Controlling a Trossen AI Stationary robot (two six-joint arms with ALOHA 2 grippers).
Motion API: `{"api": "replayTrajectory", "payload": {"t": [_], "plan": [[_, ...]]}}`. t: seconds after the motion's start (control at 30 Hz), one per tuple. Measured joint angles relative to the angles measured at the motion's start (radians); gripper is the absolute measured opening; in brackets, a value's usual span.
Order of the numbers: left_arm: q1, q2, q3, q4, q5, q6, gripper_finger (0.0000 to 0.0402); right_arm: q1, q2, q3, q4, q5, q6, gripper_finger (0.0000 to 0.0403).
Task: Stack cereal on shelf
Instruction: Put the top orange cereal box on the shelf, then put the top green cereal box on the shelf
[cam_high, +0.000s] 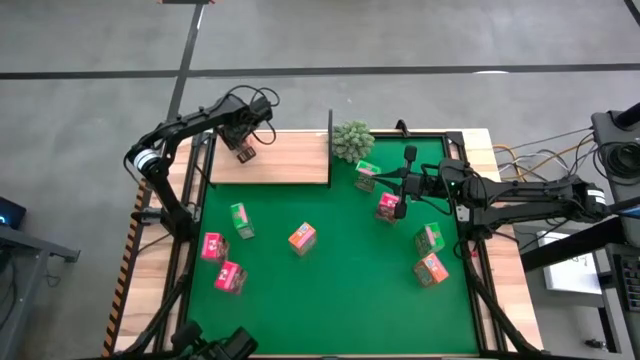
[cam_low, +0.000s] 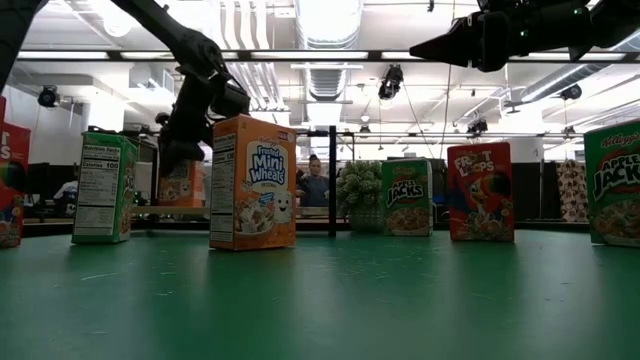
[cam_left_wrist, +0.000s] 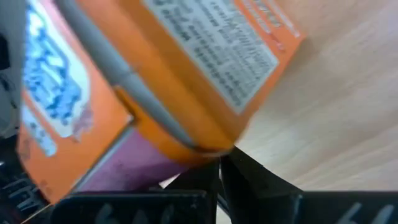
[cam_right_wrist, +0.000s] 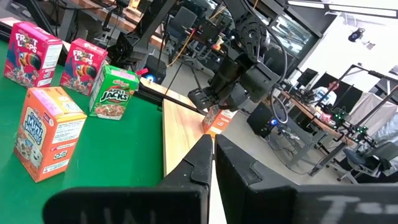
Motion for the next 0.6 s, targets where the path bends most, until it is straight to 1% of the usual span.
{"api": "replayTrajectory", "payload": {"t": [0.2,0.37,0.5,0.6], "plan": [[-0.036,-0.021,0.0,-0.044,0.004,-0.031,0.0,0.0,0.0,0.0,0.0,0.0,0.0,0.0009],[-0.108,-0.08,0.0,-0.06,0.01,-0.088,0.0,0.0,0.0,0.0,0.0,0.0,0.0,0.0009],[-0.199,-0.156,0.0,-0.021,0.071,-0.119,0.0,0.0,0.0,0.0,0.0,0.0,0.0,0.0009],[-0.286,-0.221,0.0,0.067,0.147,-0.115,0.0,0.0,0.0,0.0,0.001,0.0,0.005,0.0009]]}}
